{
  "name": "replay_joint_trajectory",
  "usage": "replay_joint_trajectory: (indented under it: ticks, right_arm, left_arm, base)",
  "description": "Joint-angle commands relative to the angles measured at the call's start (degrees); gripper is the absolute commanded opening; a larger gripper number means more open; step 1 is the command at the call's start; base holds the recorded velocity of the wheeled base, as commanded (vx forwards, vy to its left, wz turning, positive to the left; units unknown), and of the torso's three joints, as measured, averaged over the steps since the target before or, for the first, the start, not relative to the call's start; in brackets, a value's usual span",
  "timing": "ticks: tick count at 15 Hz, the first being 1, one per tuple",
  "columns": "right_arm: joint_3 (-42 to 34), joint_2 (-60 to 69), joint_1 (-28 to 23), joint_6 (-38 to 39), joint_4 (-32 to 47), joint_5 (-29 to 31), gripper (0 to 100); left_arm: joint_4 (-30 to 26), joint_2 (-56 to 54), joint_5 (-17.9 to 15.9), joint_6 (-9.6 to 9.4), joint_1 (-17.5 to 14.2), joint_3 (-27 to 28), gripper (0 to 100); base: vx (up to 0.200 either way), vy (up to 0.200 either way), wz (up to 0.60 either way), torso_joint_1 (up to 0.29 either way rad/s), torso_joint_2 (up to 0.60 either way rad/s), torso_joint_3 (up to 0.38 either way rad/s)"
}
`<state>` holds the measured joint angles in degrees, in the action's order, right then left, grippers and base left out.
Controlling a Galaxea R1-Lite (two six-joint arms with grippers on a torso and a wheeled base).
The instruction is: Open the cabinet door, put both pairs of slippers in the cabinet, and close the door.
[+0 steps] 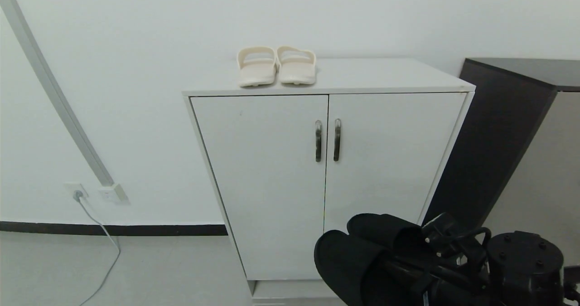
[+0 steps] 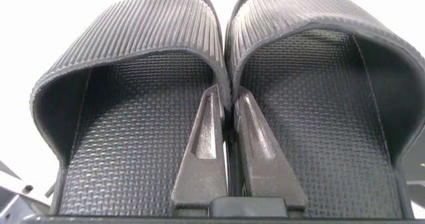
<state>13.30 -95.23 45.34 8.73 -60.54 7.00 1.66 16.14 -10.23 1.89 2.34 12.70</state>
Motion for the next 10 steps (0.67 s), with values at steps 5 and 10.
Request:
replay_joint_trajectory:
  ticks: [5, 10]
  right_arm:
    - [-0.73, -1.36, 0.1, -0.03, -0.55, 0.03, 0]
    - [-0.73, -1.71, 0.28, -0.2, -0.55, 0.03, 0]
  left_arm:
    - [12.93, 23.85, -13.06, -0.04, 1.7, 3.29, 100]
    - [22.07, 36.59, -13.94, 0.48, 11.63, 8.83, 100]
  base:
    - [0.0, 0.0, 0.0, -0.071, 0.45, 0.371]
    - [0.0, 0.0, 0.0, -0.012, 0.26, 0.233]
